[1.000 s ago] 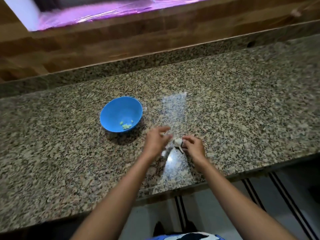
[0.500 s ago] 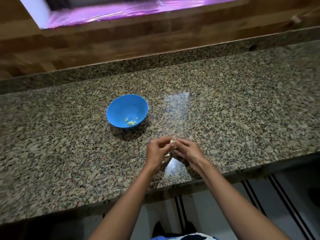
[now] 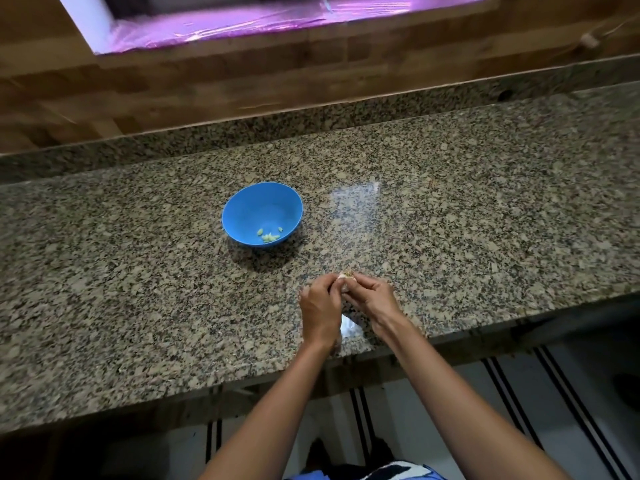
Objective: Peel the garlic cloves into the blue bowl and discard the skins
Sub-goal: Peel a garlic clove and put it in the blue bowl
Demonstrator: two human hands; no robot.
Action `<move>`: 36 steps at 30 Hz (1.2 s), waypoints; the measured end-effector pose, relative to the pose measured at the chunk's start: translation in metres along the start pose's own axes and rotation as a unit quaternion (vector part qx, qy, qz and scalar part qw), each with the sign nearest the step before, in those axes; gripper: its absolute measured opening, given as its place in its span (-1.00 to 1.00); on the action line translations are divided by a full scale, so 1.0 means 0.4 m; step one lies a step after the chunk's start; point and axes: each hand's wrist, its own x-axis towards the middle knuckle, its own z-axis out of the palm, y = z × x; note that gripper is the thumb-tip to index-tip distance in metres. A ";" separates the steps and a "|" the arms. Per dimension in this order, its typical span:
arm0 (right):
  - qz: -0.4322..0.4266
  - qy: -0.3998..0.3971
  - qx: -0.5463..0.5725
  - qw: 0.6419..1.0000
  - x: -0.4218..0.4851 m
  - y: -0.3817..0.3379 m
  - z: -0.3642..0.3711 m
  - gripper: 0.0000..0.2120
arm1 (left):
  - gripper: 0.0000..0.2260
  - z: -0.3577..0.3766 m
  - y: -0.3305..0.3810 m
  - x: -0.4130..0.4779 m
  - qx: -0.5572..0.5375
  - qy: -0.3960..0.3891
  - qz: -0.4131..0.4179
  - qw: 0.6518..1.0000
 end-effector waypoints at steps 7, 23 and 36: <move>0.023 0.003 0.037 0.999 -0.007 -0.012 -0.008 -0.89 | -0.83 -0.049 -0.006 0.037 -0.071 -0.125 -0.013 0.990; 0.044 0.012 -0.041 0.998 0.011 0.003 -0.007 -0.65 | -0.90 -0.027 -0.030 0.049 0.035 -0.128 0.010 0.991; -0.127 0.124 -0.474 0.862 0.055 -0.023 -0.036 -0.82 | -0.92 -0.105 -0.091 0.079 0.079 -0.144 -0.058 0.985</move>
